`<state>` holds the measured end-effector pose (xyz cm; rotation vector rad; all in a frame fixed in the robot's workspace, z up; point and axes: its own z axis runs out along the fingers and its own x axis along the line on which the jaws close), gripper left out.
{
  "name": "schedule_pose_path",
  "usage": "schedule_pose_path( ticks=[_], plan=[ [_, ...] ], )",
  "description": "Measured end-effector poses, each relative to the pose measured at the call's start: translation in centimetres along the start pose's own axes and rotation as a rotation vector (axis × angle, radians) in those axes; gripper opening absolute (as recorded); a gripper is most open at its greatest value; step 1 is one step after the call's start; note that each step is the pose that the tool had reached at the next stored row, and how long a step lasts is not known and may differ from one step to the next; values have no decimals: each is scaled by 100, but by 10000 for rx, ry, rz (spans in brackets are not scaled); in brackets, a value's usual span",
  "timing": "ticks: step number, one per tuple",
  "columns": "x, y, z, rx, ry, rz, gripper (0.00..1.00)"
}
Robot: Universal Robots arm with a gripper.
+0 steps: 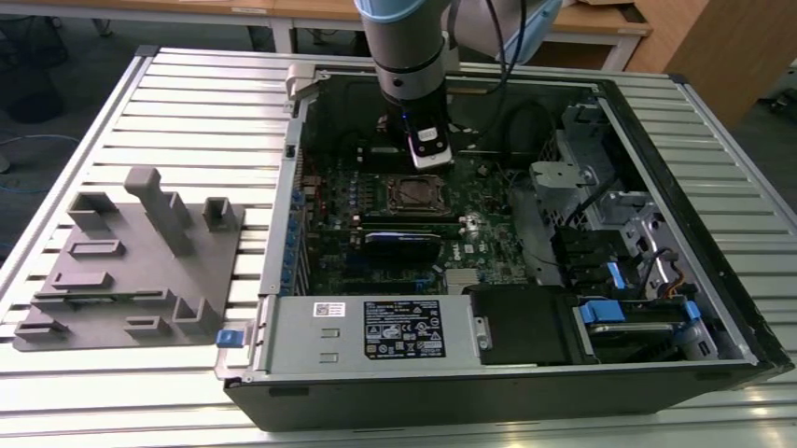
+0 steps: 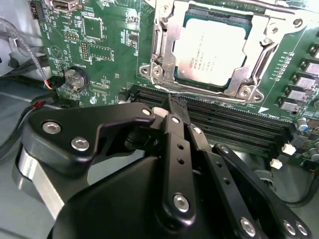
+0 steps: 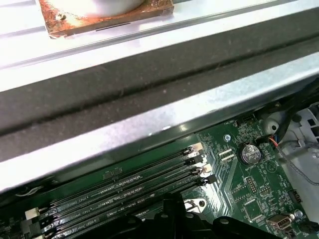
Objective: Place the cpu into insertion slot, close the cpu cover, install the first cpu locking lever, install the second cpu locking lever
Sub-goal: 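Install the first cpu locking lever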
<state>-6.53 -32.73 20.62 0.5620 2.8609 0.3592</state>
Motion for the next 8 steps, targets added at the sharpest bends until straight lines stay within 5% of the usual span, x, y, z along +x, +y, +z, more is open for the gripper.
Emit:
schedule_pose_path(
  ticks=[1,3,8],
  plan=[
    [0,1,0,13,-3,-2,11],
    [-1,0,-1,269,11,-39,11],
    [-7,3,2,1244,188,-156,11]
  ],
)
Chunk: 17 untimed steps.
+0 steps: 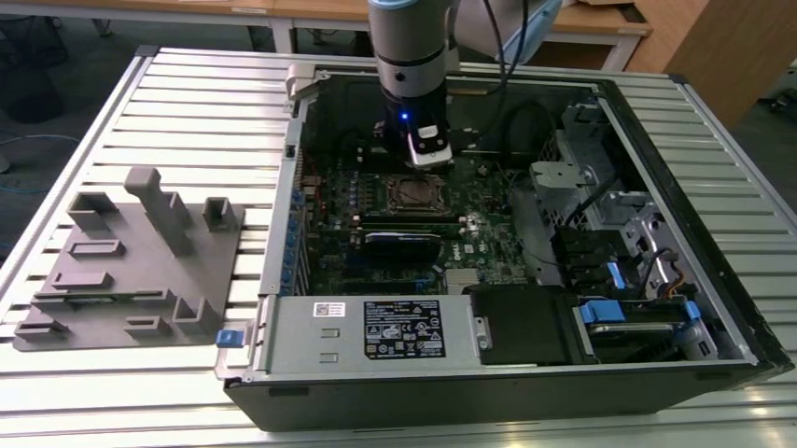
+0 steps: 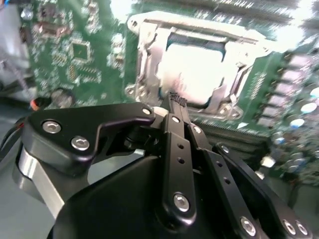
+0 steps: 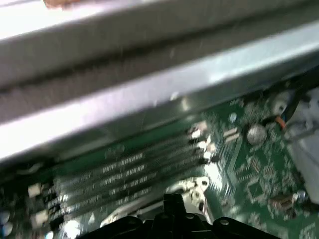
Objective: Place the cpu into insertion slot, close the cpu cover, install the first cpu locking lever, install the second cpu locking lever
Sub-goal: 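Install the first cpu locking lever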
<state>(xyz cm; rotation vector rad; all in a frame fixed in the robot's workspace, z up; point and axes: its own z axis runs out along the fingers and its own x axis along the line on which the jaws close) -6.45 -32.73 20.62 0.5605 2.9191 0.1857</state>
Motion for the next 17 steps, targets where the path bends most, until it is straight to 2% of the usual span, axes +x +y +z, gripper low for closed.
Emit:
schedule_pose_path(
  ticks=[1,2,4,6,12,16,17],
  plan=[
    [-5,2,1,118,79,-17,11],
    [-16,7,4,152,141,-35,11],
    [-42,16,10,161,201,-112,11],
    [-62,23,14,148,226,-242,11],
    [-69,27,16,101,347,-776,11],
    [-76,33,-15,183,530,-842,11],
    [-77,34,-18,193,555,-840,11]
  ],
)
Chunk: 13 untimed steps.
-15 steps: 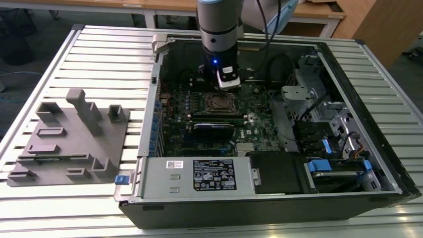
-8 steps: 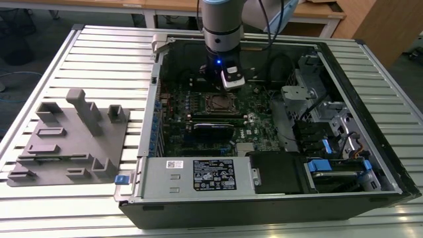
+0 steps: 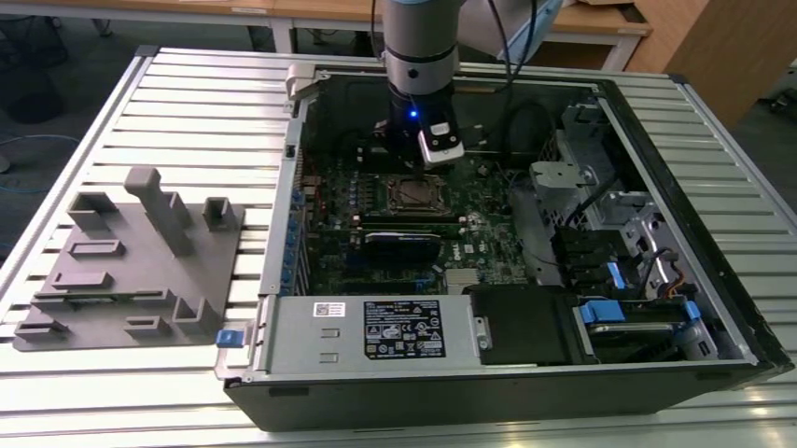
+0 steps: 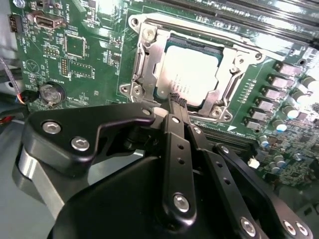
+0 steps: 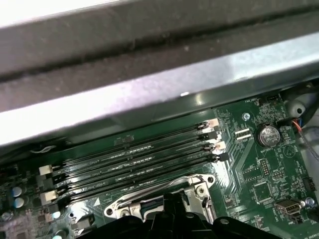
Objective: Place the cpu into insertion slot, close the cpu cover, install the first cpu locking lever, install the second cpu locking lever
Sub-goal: 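Install the first cpu locking lever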
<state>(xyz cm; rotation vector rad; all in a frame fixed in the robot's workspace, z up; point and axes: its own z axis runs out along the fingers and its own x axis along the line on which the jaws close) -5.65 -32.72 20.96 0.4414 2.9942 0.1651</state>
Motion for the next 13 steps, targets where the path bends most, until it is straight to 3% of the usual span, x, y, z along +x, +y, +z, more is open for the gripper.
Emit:
schedule_pose_path(
  ticks=[5,13],
  plan=[
    [0,0,-5,8,9,1,11],
    [-15,20,-167,5,8,1,11]
  ],
)
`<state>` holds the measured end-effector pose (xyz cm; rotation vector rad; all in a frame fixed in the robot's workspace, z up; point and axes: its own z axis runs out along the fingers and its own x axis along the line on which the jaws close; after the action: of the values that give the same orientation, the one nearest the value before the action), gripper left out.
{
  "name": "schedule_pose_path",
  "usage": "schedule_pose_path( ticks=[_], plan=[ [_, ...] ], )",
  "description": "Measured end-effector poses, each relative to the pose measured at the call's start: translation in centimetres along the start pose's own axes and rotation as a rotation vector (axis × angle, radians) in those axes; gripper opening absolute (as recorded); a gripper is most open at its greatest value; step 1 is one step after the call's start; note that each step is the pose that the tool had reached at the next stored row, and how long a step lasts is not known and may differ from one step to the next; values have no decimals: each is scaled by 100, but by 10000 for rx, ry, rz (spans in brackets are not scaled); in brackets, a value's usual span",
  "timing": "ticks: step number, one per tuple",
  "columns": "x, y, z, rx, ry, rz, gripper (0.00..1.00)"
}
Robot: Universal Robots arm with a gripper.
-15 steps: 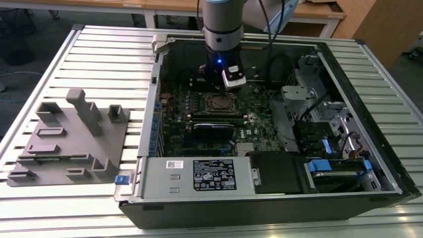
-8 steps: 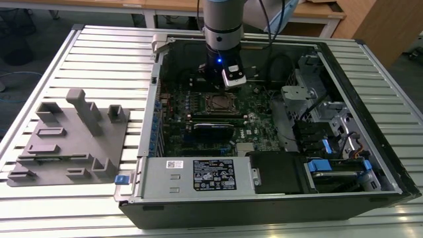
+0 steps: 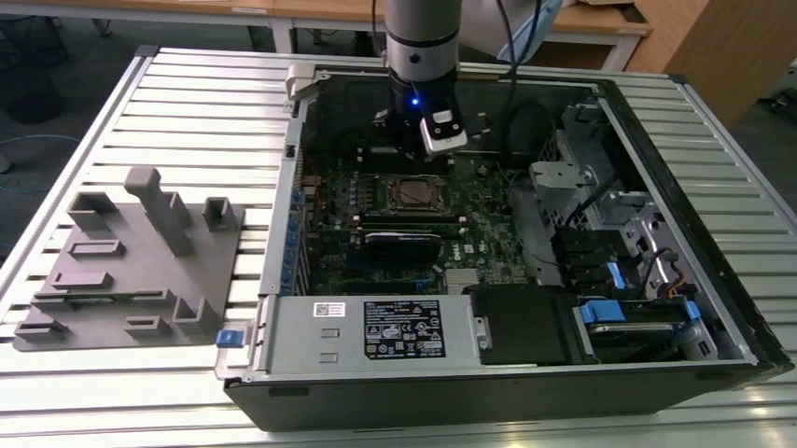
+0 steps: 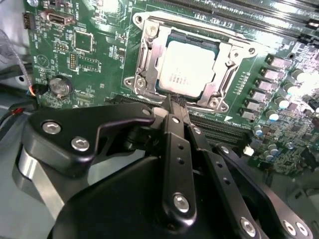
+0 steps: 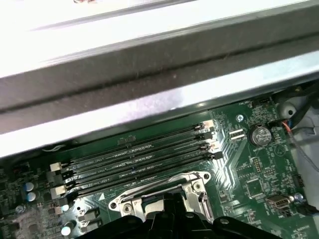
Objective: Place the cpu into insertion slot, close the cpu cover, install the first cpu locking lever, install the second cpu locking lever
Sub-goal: 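Install the first cpu locking lever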
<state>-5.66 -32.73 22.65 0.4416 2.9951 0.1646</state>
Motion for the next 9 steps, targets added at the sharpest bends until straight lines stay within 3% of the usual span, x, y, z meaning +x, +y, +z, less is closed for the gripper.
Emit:
schedule_pose_path(
  ticks=[5,9],
  plan=[
    [-2,1,-2,-4,4,-29,11],
    [-2,1,5,-48,60,-493,11]
  ],
)
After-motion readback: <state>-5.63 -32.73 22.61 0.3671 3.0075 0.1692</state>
